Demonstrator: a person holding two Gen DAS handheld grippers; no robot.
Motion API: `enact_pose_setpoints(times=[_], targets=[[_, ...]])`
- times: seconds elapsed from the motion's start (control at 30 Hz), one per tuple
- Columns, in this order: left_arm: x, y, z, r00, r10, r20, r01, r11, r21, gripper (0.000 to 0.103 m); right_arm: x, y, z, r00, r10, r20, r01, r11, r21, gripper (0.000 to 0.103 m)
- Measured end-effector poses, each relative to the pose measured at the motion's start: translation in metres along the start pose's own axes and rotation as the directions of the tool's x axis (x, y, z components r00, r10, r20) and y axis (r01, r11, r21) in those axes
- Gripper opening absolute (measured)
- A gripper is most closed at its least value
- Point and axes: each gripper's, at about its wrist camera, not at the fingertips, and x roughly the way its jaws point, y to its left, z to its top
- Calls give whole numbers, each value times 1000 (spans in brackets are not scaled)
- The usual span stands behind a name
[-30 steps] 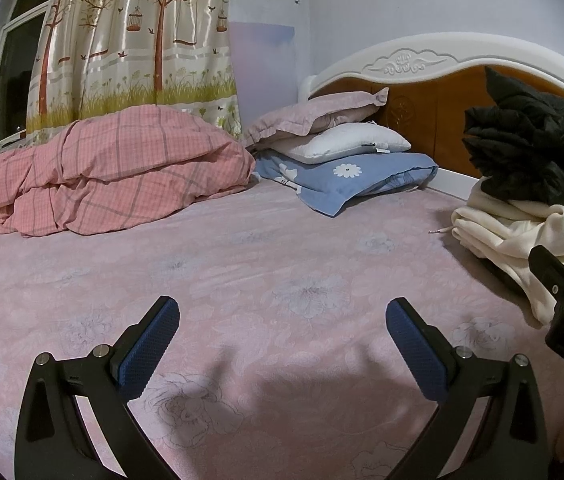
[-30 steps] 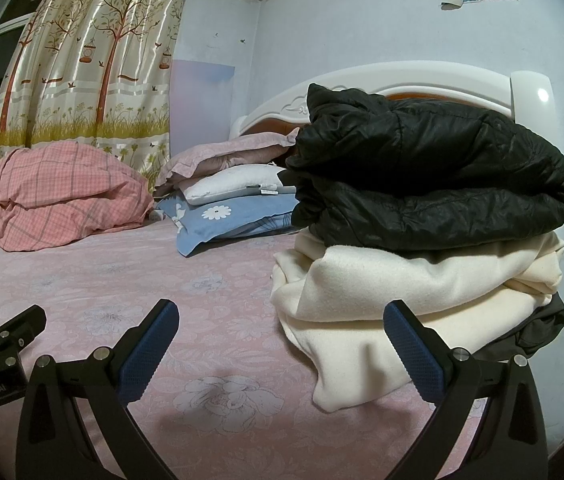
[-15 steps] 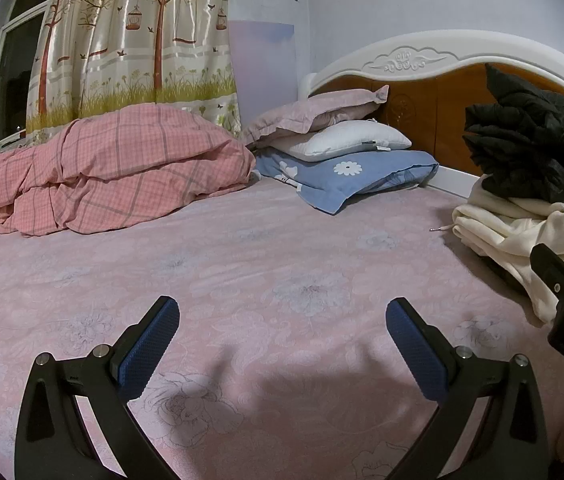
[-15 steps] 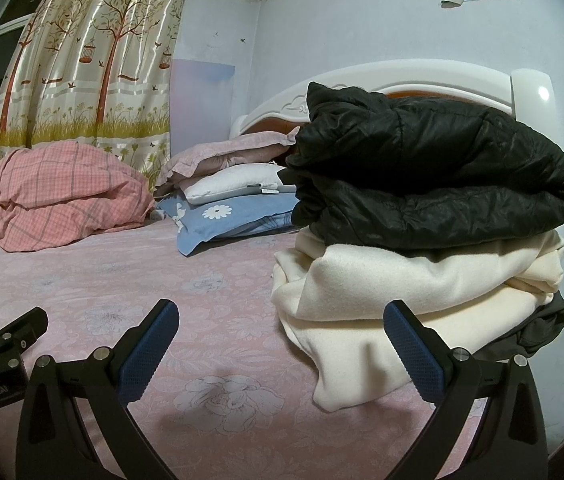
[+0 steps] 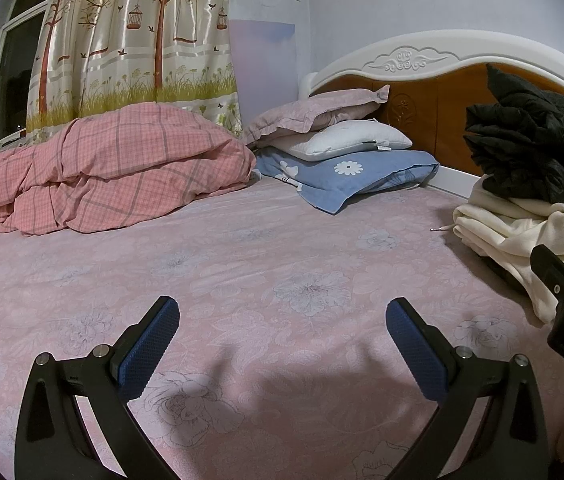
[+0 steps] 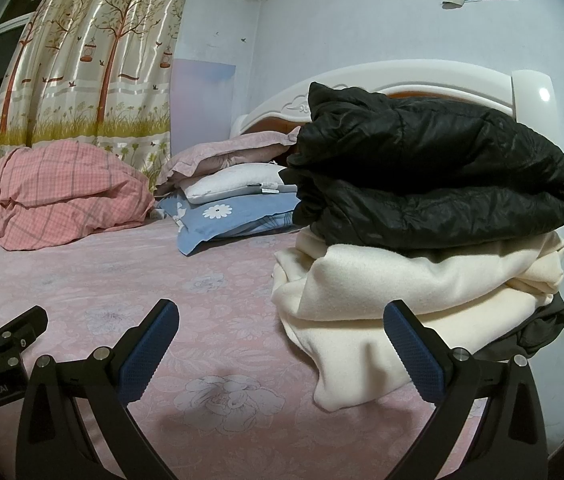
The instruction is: Fold large clothes
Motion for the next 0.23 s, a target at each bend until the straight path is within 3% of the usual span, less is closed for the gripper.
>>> enact_pose_setpoints(times=[0.23], targets=[[-1,0,0,1000,-1,1,1,1000,0,103,0,0,0,1000,0,-1,0,1000,-2,103]])
